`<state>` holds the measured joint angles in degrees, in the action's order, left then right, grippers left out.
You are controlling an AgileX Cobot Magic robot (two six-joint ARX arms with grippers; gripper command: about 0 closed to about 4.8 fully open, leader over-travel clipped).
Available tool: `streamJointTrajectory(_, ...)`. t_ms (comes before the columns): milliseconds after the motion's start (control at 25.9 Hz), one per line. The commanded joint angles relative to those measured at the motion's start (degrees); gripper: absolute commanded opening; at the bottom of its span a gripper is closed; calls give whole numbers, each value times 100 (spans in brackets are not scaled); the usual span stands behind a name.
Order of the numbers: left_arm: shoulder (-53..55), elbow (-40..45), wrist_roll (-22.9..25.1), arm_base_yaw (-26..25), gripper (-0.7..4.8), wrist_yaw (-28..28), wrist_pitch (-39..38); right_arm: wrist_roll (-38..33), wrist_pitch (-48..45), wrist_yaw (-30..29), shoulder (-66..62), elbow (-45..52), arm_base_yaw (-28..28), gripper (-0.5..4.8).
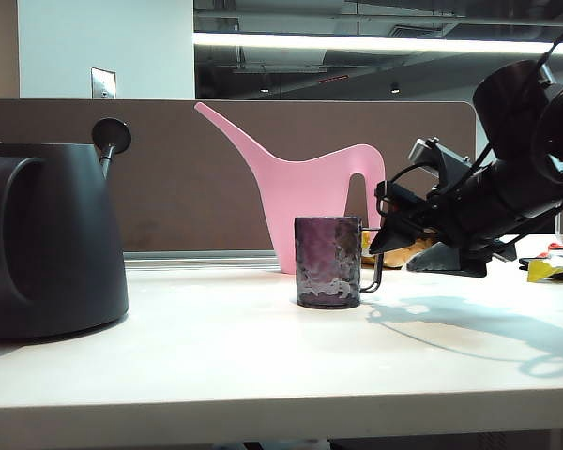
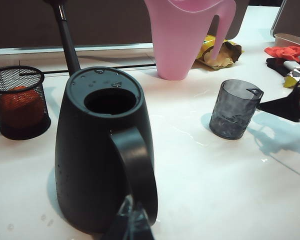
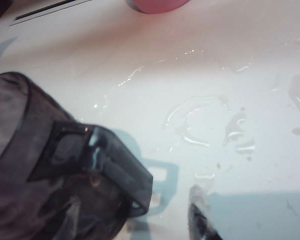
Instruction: Pour the water from the cup into the kettle.
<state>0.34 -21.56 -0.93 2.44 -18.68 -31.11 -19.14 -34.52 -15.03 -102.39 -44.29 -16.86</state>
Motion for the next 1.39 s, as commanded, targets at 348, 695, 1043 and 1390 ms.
streamJointTrajectory(348,4,-31,9,2,-5,-24,31,35,-87,114,-518,-494,-11,261)
streamJointTrajectory(695,4,-31,11,2,-5,-22,31,140,-223,275,-551,-525,-11,164)
streamJointTrajectory(1043,4,-31,26,2,-5,-22,31,140,-330,271,-551,-553,-11,-2)
streamJointTrajectory(1390,4,-31,26,2,-5,-24,31,313,-289,28,-387,-553,-11,-3)
